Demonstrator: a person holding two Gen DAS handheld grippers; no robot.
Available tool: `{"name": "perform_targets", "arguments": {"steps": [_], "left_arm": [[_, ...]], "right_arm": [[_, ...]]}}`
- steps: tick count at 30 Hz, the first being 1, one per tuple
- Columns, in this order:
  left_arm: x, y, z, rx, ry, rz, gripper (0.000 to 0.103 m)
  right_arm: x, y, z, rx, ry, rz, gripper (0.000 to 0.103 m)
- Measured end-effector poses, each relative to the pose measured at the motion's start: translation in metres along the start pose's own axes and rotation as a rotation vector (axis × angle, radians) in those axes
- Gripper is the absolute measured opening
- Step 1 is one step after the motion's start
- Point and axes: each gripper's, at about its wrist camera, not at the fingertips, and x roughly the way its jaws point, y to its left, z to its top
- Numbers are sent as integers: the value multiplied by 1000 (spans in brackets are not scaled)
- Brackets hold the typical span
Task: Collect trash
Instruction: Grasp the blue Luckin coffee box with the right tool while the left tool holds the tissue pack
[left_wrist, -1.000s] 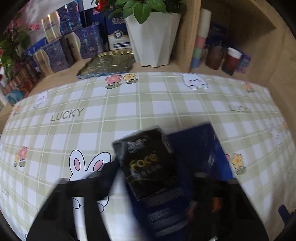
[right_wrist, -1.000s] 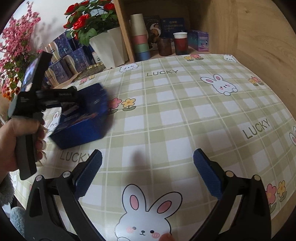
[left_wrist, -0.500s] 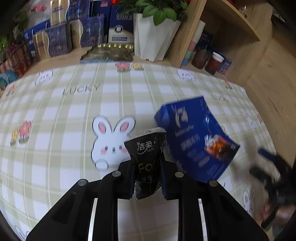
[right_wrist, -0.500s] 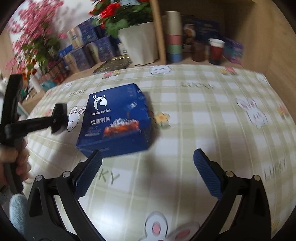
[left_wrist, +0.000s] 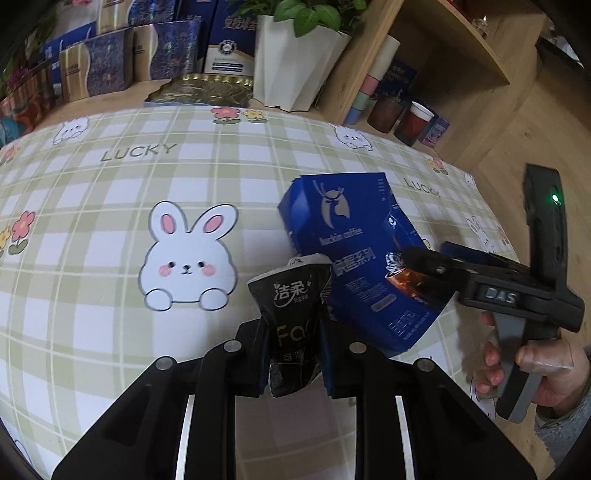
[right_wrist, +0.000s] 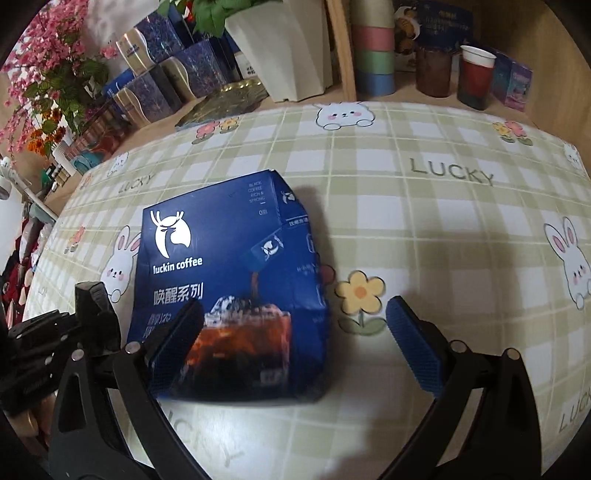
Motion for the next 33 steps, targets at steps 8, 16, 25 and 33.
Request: {"name": "perform_targets", "arguments": {"steps": [8,16,25,33], "left_arm": [[13,-2,4,2,24,-4,21],[20,-5,3,12,51,0,19],[14,11,4,2,53,41,18],[10,13,-1,12,54,57,18]], "right_arm": [[14,11,4,-54,27,-8,98],[9,11,0,-20,50,92,98],[-22,-9,-19,203,72,361,83],[-35,2,-26,241,38,472,44]]}}
